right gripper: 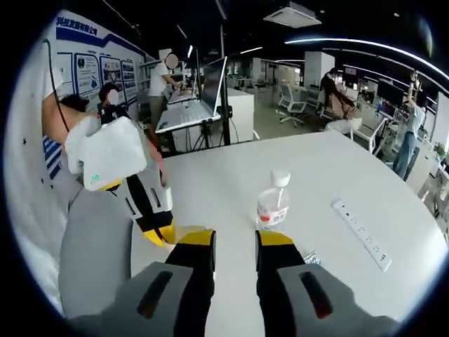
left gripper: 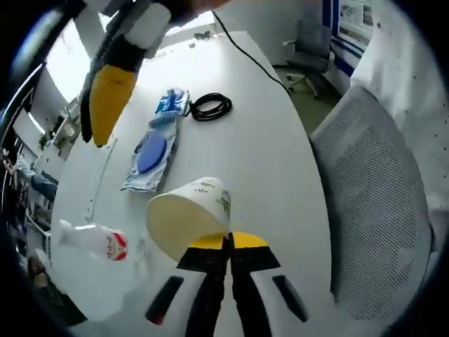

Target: Arrange the tabletop items into an orderly group along one side of the table until the central work area is clear of visible clutter.

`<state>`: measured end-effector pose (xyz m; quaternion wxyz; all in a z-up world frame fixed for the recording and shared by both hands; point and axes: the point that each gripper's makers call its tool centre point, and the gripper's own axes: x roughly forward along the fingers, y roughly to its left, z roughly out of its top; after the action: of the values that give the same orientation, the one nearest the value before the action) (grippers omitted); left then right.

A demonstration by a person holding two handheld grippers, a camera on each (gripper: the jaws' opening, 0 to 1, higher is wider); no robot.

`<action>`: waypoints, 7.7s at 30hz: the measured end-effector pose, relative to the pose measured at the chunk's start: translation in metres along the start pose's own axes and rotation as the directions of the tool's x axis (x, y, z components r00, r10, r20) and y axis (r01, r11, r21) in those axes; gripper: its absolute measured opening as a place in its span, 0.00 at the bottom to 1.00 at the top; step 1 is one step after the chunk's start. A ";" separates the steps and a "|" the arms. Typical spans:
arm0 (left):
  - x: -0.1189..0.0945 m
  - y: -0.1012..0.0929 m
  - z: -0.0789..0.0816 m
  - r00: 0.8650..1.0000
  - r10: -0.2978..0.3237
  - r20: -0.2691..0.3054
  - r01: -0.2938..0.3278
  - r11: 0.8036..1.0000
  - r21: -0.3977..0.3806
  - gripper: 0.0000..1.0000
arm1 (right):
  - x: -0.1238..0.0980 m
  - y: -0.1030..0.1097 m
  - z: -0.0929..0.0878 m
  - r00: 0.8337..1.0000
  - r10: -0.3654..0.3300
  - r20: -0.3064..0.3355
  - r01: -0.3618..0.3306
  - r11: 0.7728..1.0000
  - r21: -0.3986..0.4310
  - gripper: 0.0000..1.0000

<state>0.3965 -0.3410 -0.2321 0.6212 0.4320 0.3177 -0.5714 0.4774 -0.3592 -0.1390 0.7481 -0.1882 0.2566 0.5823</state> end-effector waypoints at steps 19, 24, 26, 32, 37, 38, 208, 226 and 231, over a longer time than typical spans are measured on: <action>-0.013 -0.004 0.007 0.927 0.072 -0.368 0.050 0.949 0.311 0.00 | 0.014 0.028 -0.028 0.961 0.101 -0.257 -0.115 0.993 -0.040 0.12; -0.014 -0.006 0.016 0.914 0.077 -0.399 0.069 0.938 0.341 0.00 | 0.017 0.034 -0.032 0.951 0.101 -0.291 -0.116 0.993 -0.036 0.09; -0.014 -0.009 0.018 0.906 0.074 -0.416 0.086 0.931 0.355 0.00 | 0.018 0.033 -0.036 0.946 0.090 -0.311 -0.107 0.994 -0.037 0.08; -0.015 -0.011 0.019 0.894 0.075 -0.442 0.104 0.924 0.368 0.00 | 0.016 0.034 -0.045 0.930 0.089 -0.355 -0.107 0.994 -0.031 0.07; -0.015 -0.011 0.019 0.894 0.075 -0.443 0.102 0.926 0.364 0.00 | 0.016 0.039 -0.049 0.924 0.099 -0.371 -0.119 0.992 -0.032 0.05; -0.015 -0.011 0.018 0.893 0.076 -0.443 0.102 0.926 0.363 0.00 | 0.017 0.040 -0.049 0.923 0.103 -0.370 -0.123 0.992 -0.032 0.03; -0.099 0.027 -0.038 0.778 0.509 0.369 0.001 0.586 -0.810 0.57 | 0.094 -0.142 -0.081 0.952 -0.082 -0.295 0.174 0.938 0.300 0.09; -0.107 0.031 -0.035 0.770 0.521 0.369 -0.014 0.591 -0.806 0.59 | 0.075 -0.150 -0.060 0.962 -0.150 -0.228 0.216 0.930 0.299 0.26; -0.114 0.034 -0.029 0.761 0.529 0.375 -0.021 0.599 -0.801 0.61 | 0.067 -0.152 -0.053 0.964 -0.165 -0.208 0.223 0.928 0.298 0.29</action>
<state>0.4168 -0.2660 -0.1378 0.8925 -0.0179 0.2456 -0.3778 0.6281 -0.3761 -0.2243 0.7964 -0.1410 0.3939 0.4367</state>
